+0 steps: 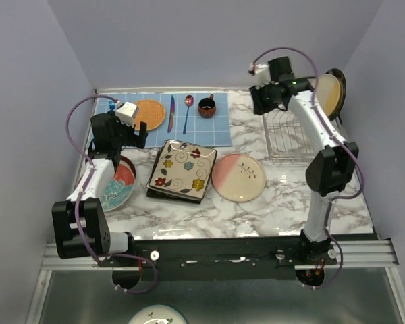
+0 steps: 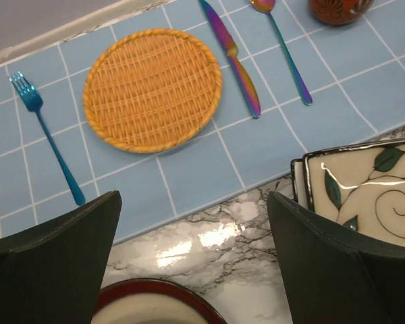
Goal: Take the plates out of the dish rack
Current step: Unload the plate from the dish rack.
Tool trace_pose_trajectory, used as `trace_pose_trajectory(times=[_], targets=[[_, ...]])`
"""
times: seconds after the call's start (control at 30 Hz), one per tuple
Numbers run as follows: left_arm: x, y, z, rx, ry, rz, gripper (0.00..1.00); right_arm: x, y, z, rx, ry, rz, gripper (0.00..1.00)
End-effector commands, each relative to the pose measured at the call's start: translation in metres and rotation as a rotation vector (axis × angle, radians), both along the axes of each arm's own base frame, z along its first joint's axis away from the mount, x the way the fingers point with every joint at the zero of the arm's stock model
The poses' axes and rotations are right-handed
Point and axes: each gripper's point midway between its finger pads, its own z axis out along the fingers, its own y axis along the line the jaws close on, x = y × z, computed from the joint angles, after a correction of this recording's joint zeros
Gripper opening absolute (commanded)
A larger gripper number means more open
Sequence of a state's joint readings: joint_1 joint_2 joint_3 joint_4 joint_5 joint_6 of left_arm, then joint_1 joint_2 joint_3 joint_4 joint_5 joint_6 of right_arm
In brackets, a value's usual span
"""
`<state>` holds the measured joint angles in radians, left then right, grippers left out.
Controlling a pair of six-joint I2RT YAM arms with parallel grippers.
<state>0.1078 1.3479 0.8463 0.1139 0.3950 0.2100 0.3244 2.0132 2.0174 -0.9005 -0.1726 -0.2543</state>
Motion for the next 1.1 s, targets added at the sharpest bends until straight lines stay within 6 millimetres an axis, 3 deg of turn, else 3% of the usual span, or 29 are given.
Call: trace_pose_trajectory(times=[0.0, 0.17, 0.23, 0.27, 0.47, 0.7, 1.07], targets=[[-0.011, -0.023, 0.007, -0.046, 0.023, -0.057, 0.98, 0.038, -0.116, 0.053, -0.06, -0.174, -0.291, 0.41], [-0.011, -0.029, 0.007, -0.038, 0.019, -0.068, 0.98, 0.047, -0.191, 0.067, -0.151, -0.241, -0.439, 0.41], [-0.01, -0.028, 0.004, -0.033, 0.02, -0.068, 0.98, 0.051, -0.205, 0.076, -0.151, -0.266, -0.481, 0.41], [-0.01, -0.029, 0.002, -0.03, 0.019, -0.071, 0.98, 0.051, -0.225, 0.079, -0.158, -0.275, -0.525, 0.41], [-0.01, -0.03, -0.014, -0.034, 0.032, -0.08, 0.98, 0.05, -0.272, 0.099, -0.225, -0.33, -0.614, 0.41], [-0.007, -0.03, -0.02, -0.034, 0.03, -0.075, 0.98, 0.045, -0.307, 0.096, -0.25, -0.309, -0.685, 0.4], [-0.006, -0.031, -0.031, -0.025, 0.038, -0.095, 0.98, 0.057, -0.326, 0.059, -0.258, -0.239, -0.715, 0.4]])
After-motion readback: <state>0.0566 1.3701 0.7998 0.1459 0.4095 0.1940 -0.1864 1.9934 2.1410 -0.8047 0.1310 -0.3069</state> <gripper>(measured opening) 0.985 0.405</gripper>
